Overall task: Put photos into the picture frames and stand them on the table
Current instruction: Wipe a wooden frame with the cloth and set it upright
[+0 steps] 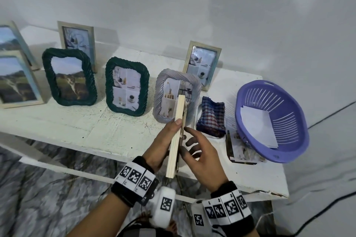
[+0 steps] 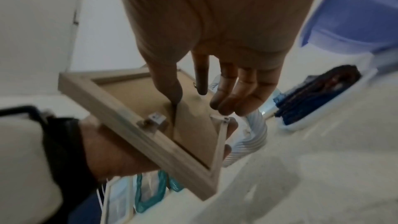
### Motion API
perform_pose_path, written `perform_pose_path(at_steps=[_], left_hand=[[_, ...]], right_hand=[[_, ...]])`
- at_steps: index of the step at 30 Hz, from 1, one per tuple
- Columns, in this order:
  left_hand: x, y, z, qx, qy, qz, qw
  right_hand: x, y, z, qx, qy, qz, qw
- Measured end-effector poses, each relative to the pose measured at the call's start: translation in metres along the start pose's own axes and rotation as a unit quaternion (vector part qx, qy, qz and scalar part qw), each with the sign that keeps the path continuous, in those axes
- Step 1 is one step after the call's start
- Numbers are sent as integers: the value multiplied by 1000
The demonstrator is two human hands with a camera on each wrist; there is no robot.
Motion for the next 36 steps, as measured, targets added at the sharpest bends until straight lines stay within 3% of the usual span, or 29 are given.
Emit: perform_pose_path(at_steps=[3, 8, 11, 12, 14, 15, 17, 19, 23, 28, 33, 36], left_hand=[[2, 0, 7, -61, 33, 15, 998], [8, -8, 12, -113, 21, 67, 991], [11, -7, 19, -121, 21, 69, 990], [11, -7, 19, -130, 30, 71, 989], [12, -4, 21, -156, 48, 72, 984], [12, -3, 21, -168, 48, 75, 982], [18, -1, 24, -195, 68, 92, 974], [23, -4, 25, -211, 82, 114, 967], [30, -14, 24, -185, 95, 115, 971], [31, -17, 36, -141, 42, 80, 986], [30, -12, 42, -102, -11, 38, 994], [31, -16, 48, -105, -42, 37, 993]], right_hand=[[-1, -3, -5, 187, -49, -7, 981], [0, -15, -20, 388, -155, 73, 905], [5, -18, -22, 426, -106, 100, 893], [6, -18, -23, 382, -62, 95, 917], [7, -18, -19, 171, 62, 85, 980], [8, -17, -18, 51, 123, 81, 988], [10, -16, -20, -151, 201, 95, 963], [11, -16, -20, -297, 236, 114, 918], [13, -27, -15, -387, 262, 119, 876], [14, -27, -13, -485, 287, 61, 824], [6, -20, -25, -514, 269, 11, 814], [-4, -18, -30, -486, 255, 8, 836]])
Point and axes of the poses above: each hand's wrist, its own x-axis away from the middle knuckle, its own y-axis out of the palm, z = x × y, the point moved 4 cm from there along -x, towards the middle knuckle, and after that the axes turned 9 degrees about -y, right-handed, at the moved point
